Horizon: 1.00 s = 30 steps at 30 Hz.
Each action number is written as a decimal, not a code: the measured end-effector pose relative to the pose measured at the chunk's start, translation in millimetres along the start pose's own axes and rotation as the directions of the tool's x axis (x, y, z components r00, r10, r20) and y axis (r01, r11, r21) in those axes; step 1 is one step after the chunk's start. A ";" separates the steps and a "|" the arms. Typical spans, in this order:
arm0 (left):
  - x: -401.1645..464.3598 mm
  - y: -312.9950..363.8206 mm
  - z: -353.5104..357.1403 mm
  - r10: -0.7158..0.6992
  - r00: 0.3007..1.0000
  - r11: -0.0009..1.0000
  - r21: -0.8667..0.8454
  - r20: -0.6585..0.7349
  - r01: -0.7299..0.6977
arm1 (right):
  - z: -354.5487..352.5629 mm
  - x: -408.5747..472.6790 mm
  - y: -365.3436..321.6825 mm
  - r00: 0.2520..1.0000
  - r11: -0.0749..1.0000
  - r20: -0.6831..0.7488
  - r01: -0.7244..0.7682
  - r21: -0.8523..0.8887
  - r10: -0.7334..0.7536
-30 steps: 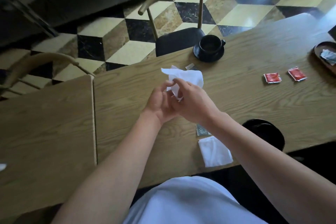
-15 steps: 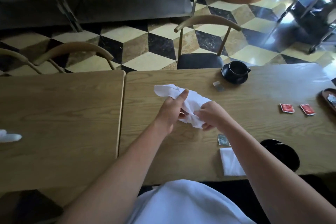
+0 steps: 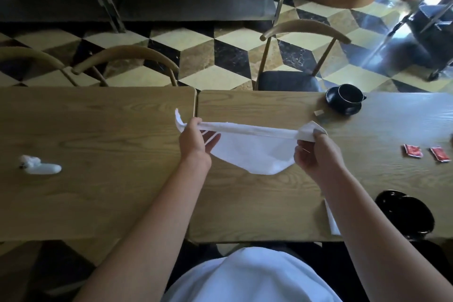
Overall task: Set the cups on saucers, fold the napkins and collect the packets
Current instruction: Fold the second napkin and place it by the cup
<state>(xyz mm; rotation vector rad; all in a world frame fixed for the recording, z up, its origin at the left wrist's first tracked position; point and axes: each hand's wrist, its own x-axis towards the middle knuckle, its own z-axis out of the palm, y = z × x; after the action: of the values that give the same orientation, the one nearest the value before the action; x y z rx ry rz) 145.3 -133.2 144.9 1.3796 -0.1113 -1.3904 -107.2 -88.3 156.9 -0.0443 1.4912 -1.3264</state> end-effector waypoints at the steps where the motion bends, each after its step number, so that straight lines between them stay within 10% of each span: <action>1: 7.3 5.6 2.1 -0.018 1.000 1.000 0.014 0.005 0.018 | 5.5 4.6 -2.0 1.000 1.000 -0.022 -0.001 0.017 0.001; 8: 46.2 67.6 71.5 0.067 0.993 0.992 0.099 0.095 -0.076 | 71.6 62.8 -77.8 0.999 0.999 -0.045 0.020 -0.026 -0.021; 17: 42.2 137.9 144.2 0.229 0.947 0.961 -0.208 0.225 -0.183 | 121.1 71.0 -161.9 0.985 0.988 0.068 0.157 -0.007 -0.156; 24: 47.1 70.3 62.0 0.099 0.995 0.980 -0.174 0.014 -0.095 | 48.0 91.6 -71.1 0.999 0.996 -0.032 -0.003 -0.087 0.000; 30: 56.9 -56.6 -67.2 -0.090 0.971 0.966 0.218 -0.220 0.138 | -58.0 91.7 56.3 0.942 0.937 -0.181 -0.310 -0.162 0.281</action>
<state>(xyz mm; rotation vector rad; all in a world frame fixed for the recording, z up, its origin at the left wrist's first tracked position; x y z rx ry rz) 178.3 -112.4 47.7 1.7429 -0.0574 -1.3499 -152.9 -85.3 43.5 0.1610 1.6789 -0.9598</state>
